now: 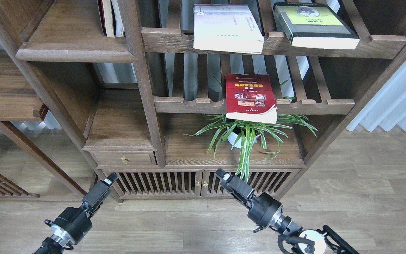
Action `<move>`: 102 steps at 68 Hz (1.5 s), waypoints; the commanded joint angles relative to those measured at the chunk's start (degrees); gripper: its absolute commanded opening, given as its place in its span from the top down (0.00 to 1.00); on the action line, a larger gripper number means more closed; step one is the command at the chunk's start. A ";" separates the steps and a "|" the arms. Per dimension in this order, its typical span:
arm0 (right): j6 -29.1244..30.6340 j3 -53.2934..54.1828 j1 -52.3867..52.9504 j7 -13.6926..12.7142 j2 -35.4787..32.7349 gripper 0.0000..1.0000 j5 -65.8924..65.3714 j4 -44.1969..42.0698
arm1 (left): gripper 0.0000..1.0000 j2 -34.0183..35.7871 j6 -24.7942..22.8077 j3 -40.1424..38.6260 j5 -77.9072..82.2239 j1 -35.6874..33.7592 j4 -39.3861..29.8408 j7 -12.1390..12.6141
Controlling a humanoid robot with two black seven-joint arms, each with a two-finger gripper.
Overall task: Organize books on shelf
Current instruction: 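Move the right gripper up toward the red book on the middle shelf, then grasp the red book's lower edge with the right gripper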
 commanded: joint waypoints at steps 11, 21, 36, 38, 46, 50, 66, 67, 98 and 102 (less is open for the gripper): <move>-0.01 3.46 -0.67 0.00 0.07 0.00 0.81 10.32 | 0.00 -0.25 0.00 0.06 0.03 -0.64 0.06 0.00; -3.31 1.53 -1.99 0.09 2.00 0.00 0.55 7.95 | 0.00 -0.16 0.00 -1.17 0.03 -0.47 0.15 0.00; -3.49 -2.52 3.28 0.09 4.73 0.00 -0.07 -0.40 | 0.00 -0.07 0.00 -2.23 0.03 -0.29 0.15 0.00; -3.49 -2.78 4.69 0.09 4.73 0.00 -0.07 -1.90 | 0.00 -0.07 0.00 -2.32 0.03 -0.29 0.15 0.00; -7.44 -3.57 9.52 0.27 4.73 0.00 -0.07 -6.73 | 0.00 -0.07 0.00 -2.67 0.03 -0.20 0.15 0.00; -15.52 -3.49 12.77 0.44 4.73 0.00 0.55 -7.96 | 0.00 -0.07 0.00 -3.46 0.03 -0.03 0.23 0.00; -20.54 -3.22 18.31 2.20 4.73 0.00 0.55 -13.32 | 0.00 0.10 0.00 -5.22 -0.06 0.06 1.03 0.00; -20.54 -3.22 18.49 2.20 4.73 0.00 0.63 -13.50 | 0.00 0.10 0.00 -5.22 -0.06 0.06 1.03 0.00; -27.74 2.93 24.82 7.12 4.73 0.03 8.37 -17.55 | 0.00 0.28 0.00 -5.39 -0.06 -0.64 2.43 0.09; -29.94 3.89 24.99 8.61 4.73 0.05 9.86 -17.46 | 0.00 0.28 0.00 -5.48 0.03 -0.64 2.43 0.09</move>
